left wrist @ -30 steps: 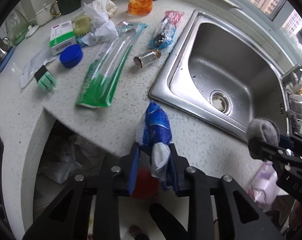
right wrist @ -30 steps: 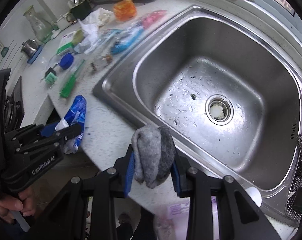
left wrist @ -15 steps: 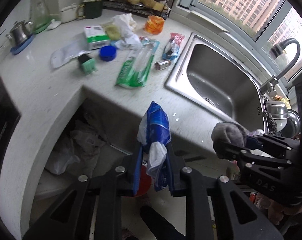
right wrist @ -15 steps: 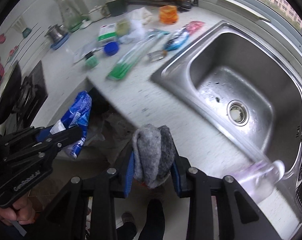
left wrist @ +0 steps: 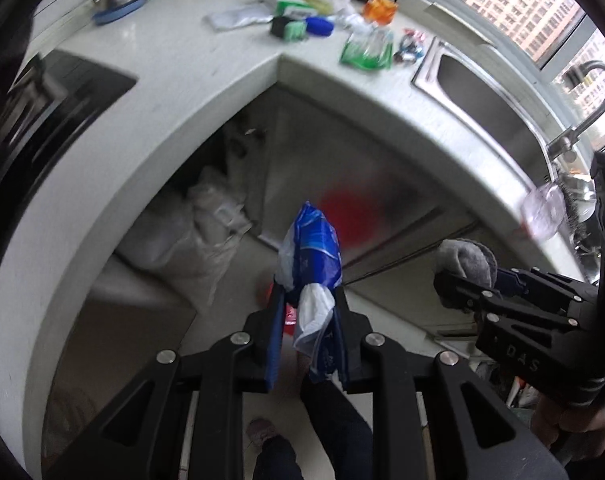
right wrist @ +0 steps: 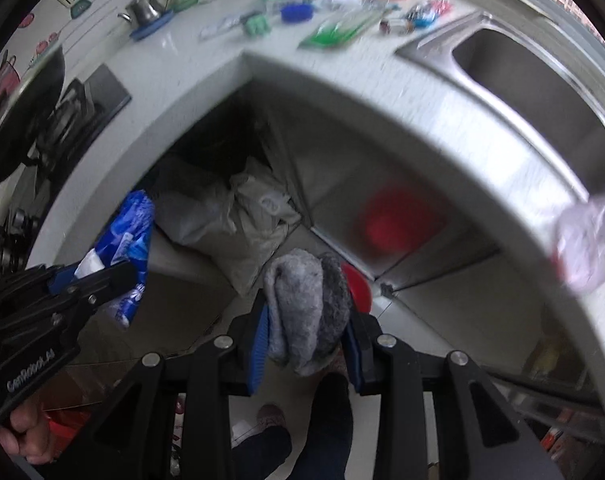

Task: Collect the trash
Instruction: 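Carry both items down over the red bucket and open the right gripper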

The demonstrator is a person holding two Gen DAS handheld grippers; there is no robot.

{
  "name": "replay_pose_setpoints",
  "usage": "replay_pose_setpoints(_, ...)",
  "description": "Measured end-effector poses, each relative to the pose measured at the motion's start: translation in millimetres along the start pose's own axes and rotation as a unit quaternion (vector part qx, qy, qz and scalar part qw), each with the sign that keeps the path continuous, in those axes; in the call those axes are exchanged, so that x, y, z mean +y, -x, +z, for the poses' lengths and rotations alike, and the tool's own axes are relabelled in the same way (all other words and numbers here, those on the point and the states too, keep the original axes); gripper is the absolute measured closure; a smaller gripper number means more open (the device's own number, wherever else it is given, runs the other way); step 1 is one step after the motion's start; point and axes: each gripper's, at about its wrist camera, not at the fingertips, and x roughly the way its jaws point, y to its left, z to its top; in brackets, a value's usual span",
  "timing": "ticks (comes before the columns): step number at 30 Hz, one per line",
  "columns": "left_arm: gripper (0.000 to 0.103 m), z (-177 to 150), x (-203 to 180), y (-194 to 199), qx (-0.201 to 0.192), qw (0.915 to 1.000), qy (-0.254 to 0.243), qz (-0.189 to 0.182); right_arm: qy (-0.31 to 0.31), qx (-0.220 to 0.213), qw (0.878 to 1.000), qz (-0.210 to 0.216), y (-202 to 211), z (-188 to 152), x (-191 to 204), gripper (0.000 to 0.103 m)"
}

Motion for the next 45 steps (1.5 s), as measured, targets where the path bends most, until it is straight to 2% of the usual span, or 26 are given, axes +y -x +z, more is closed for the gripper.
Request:
replay_pose_setpoints(5, 0.083, -36, 12, -26, 0.016, 0.9998, 0.004, -0.006, -0.01, 0.018, 1.0, 0.002, -42, -18, 8, 0.073)
replay_pose_setpoints(11, 0.083, -63, 24, -97, 0.041, 0.9988, 0.026, -0.004, 0.0, 0.044, 0.999, 0.003, -117, -31, -4, 0.073)
replay_pose_setpoints(19, 0.083, -80, 28, -219, 0.047, 0.9982, 0.03, -0.022, 0.011, 0.067, 0.998, 0.006, -242, -45, -35, 0.072)
replay_pose_setpoints(27, 0.083, -106, 46, -368, 0.069, 0.9968, 0.026, -0.029, 0.01, 0.08, 0.997, 0.005, -375, -64, -60, 0.072)
replay_pose_setpoints(33, 0.083, -121, 60, -441, 0.075, 0.9965, 0.024, -0.028, 0.006, 0.089, 0.996, 0.005, -461, -77, -71, 0.071)
replay_pose_setpoints(43, 0.083, -134, 63, -511, 0.078, 0.9967, -0.003, -0.022, -0.003, 0.079, 0.997, 0.003, -526, -82, -85, 0.064)
replay_pose_setpoints(45, 0.083, -135, 61, -519, 0.078, 0.9967, -0.008, -0.02, -0.004, 0.081, 0.997, 0.01, -535, -84, -87, 0.056)
